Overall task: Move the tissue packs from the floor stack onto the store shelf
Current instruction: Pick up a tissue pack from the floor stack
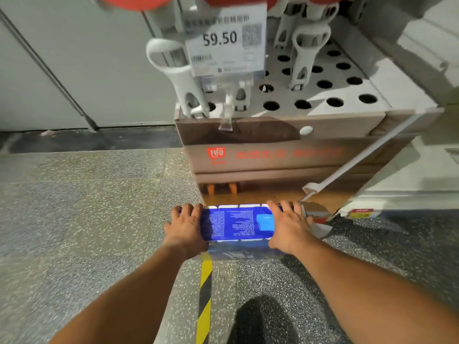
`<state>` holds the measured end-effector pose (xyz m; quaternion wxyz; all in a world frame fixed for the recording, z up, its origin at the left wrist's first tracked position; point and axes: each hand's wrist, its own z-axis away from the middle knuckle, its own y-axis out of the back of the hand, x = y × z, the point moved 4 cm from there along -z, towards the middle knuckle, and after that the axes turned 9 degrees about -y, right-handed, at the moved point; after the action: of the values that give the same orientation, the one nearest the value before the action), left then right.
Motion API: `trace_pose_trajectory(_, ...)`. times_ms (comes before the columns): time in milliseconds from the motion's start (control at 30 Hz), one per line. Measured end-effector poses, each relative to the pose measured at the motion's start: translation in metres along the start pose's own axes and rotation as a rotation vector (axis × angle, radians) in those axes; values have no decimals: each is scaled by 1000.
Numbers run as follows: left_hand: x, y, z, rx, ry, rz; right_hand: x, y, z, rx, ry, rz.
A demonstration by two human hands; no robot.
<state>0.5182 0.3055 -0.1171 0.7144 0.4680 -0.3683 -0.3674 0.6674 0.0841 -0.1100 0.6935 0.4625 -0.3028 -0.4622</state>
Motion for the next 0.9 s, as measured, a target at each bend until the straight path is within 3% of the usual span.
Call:
trace_pose_trajectory(300,10,221,152,-29,115,49,-37,218,147,-87,135,23)
trace_pose_trajectory(533,13,391,292,62,268,53,-83,380,262,-34,343,79)
trace_pose_trajectory(900,10,545,533,249,611,-11,-181,525,429,98,800,135)
